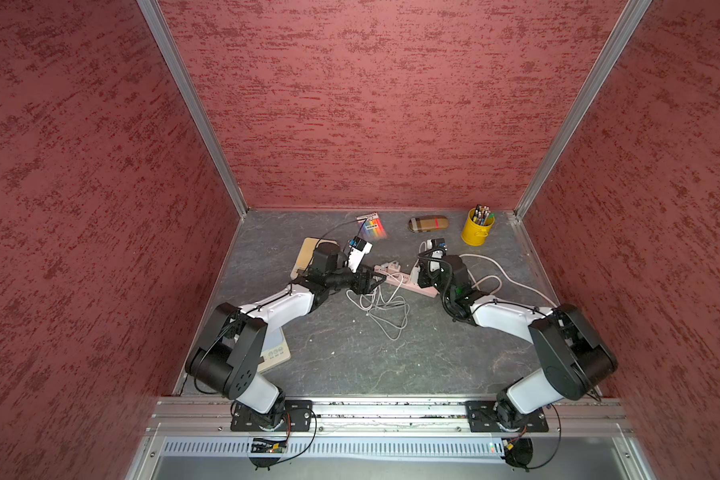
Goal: Charge the electronic scale
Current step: Insert the charging cable into the plug.
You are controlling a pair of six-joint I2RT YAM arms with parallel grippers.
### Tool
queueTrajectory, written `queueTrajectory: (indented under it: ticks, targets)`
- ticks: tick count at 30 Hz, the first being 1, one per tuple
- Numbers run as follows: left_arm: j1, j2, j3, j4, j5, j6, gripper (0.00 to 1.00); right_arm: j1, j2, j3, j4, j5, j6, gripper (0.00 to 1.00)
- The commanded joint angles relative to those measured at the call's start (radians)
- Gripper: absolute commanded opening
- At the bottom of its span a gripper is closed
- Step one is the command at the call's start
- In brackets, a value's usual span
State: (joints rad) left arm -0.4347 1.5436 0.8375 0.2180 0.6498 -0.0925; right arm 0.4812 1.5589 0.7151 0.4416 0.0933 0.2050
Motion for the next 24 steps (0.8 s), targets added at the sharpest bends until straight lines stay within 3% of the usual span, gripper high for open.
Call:
queueTrajectory:
  ticks: [1, 24]
  targets:
    - [0.011, -0.022, -0.020, 0.023, 0.009, 0.002, 0.66, 0.019, 0.024, 0.015, -0.071, 0.047, 0.014, 0.00]
    - [0.016, -0.039, -0.047, 0.040, 0.007, -0.005, 0.66, 0.085, 0.070, -0.085, -0.158, 0.107, 0.085, 0.00]
